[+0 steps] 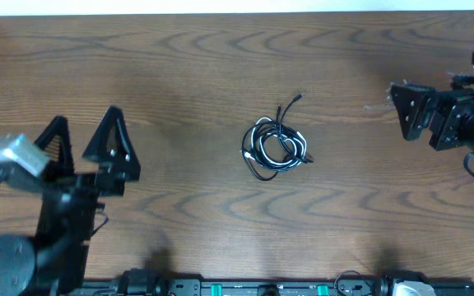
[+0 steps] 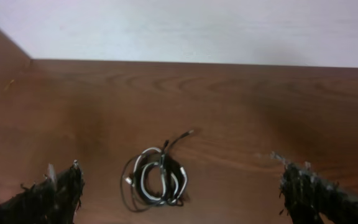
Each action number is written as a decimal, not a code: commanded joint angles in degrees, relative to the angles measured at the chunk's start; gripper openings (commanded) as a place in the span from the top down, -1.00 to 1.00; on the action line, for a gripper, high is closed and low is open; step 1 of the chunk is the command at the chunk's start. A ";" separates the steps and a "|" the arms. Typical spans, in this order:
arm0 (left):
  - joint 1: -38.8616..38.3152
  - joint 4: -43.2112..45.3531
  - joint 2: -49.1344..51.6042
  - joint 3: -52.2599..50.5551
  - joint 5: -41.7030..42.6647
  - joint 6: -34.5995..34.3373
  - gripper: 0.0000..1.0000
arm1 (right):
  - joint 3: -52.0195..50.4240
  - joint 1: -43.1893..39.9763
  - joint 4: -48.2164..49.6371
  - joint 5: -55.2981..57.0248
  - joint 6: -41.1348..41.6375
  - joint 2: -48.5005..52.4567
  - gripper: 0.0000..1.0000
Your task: Untangle cables
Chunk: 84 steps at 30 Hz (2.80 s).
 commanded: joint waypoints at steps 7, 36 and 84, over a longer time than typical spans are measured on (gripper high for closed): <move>0.13 -23.82 15.85 16.13 -0.48 1.40 -0.96 | 1.27 -0.11 -1.86 -4.81 -1.90 -0.33 -0.99; 0.09 -40.94 24.52 22.27 8.00 38.71 -0.96 | 1.27 -0.11 -2.34 -3.89 -1.92 -0.85 -0.99; -16.59 -17.38 33.88 -8.81 19.93 22.84 -0.29 | -31.50 12.66 13.86 -6.29 -9.97 16.22 -0.98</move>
